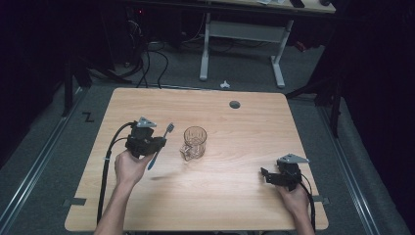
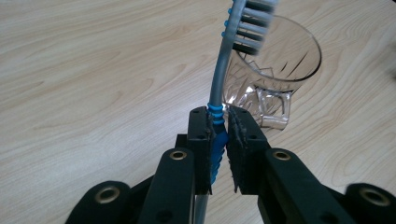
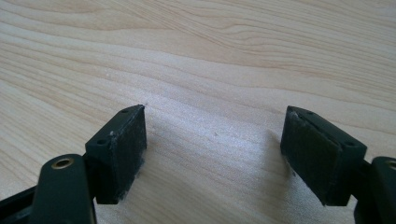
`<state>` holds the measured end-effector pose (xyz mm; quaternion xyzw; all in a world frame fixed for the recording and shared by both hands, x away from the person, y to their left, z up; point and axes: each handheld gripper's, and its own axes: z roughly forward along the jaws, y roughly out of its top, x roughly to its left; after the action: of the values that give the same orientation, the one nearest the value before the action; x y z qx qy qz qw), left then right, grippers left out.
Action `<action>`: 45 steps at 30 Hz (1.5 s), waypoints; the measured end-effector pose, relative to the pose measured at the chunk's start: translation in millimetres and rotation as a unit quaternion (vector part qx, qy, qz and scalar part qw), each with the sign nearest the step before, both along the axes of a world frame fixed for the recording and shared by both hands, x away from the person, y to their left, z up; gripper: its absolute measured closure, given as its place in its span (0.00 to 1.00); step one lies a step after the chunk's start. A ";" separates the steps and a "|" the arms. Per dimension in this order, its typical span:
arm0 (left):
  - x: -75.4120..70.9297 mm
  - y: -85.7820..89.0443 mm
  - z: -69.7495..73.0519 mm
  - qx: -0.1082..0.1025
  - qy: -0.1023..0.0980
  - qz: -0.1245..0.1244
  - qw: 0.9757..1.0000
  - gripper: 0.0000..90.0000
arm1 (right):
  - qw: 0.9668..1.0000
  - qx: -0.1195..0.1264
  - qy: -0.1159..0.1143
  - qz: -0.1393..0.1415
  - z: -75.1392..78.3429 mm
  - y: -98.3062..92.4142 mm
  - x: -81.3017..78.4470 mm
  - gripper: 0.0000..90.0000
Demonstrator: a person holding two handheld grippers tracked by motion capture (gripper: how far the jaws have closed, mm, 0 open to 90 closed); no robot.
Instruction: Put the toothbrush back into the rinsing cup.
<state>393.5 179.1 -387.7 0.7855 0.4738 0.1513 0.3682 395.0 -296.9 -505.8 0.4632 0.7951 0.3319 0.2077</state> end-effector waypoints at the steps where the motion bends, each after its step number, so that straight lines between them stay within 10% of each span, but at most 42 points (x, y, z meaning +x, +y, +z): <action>1: 0.0 -1.4 1.7 -0.001 -0.003 -0.002 1.000 0.88 | 1.000 0.000 0.000 0.000 0.0 0.0 0.0 0.25; 45: 16.6 -52.5 41.2 -0.071 -0.066 -0.069 0.993 0.89 | 1.000 0.000 0.000 0.000 0.0 0.0 0.0 0.25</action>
<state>410.1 126.7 -346.5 0.7764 0.4030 0.1426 0.4631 395.0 -296.9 -505.8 0.4632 0.7951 0.3319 0.2076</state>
